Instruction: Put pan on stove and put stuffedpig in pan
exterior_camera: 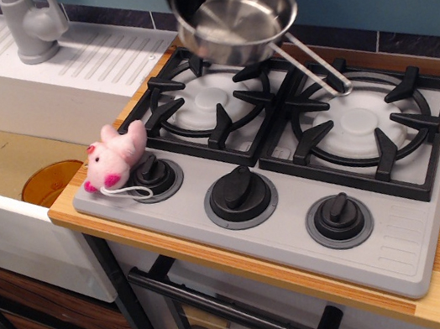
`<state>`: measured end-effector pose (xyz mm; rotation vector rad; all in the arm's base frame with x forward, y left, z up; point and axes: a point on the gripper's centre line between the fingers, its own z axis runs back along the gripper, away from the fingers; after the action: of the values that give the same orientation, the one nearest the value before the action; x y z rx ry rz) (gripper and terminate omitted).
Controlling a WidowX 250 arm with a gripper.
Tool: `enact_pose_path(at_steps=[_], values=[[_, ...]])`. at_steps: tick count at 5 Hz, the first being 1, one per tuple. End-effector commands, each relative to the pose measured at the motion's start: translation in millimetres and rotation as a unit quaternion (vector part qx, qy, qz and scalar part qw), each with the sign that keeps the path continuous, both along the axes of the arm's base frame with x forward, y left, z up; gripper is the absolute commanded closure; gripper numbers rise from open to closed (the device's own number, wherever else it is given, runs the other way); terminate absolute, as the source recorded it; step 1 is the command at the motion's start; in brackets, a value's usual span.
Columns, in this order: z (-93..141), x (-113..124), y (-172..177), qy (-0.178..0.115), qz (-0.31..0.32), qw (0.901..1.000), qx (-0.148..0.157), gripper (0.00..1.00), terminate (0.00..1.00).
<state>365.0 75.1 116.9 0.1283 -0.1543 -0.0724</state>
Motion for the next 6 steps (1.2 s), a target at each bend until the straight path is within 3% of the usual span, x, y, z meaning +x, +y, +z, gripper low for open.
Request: enact_pose_path(at_steps=[1, 4, 5, 6], values=[[-4, 1, 23, -0.033, -0.003, 0.9994, 0.000, 1.00, 0.00], [-37, -3, 42, -0.061, 0.000, 0.9981, -0.008, 1.00, 0.00], [-39, -3, 42, -0.068, -0.008, 0.9976, -0.009, 0.00, 0.00], [-32, -5, 37, -0.068, -0.010, 0.9976, -0.014, 0.00, 0.00]])
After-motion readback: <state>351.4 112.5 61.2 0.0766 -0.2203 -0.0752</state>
